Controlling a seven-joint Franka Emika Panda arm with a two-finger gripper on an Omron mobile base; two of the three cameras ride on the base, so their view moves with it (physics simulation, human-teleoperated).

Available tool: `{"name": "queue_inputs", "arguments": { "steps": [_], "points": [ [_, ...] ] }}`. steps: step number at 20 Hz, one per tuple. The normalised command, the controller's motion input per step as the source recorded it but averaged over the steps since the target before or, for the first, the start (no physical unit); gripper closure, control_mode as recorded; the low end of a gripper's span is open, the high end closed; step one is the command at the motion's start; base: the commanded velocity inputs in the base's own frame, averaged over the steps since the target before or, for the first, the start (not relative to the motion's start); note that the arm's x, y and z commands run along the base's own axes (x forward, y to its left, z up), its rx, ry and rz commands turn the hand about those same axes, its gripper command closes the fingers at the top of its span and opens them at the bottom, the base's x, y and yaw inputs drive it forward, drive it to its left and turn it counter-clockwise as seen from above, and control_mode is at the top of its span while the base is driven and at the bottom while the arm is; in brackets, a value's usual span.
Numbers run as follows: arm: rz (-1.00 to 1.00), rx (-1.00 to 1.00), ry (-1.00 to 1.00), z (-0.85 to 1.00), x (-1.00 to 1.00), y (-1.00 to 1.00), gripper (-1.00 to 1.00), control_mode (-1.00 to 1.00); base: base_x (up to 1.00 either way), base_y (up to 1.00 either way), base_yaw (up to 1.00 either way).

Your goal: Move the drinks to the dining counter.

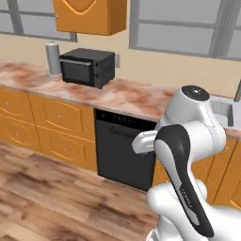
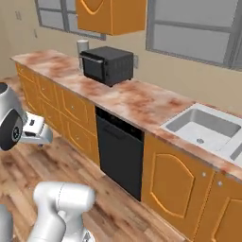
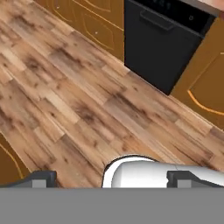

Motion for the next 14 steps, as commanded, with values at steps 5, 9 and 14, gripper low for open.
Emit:
{"name": "queue_inputs", "arguments": {
  "steps": [5, 9, 14],
  "points": [
    [0.0, 0.0, 0.0, 0.0, 0.0, 0.0, -1.0, 1.0, 0.0, -0.27, -0.89],
    [0.0, 0.0, 0.0, 0.0, 0.0, 0.0, -1.0, 1.0, 0.0, -0.25, -0.79],
    [0.0, 0.0, 0.0, 0.0, 0.0, 0.0, -1.0, 1.0, 0.0, -0.18, -0.78]
  ]
}}
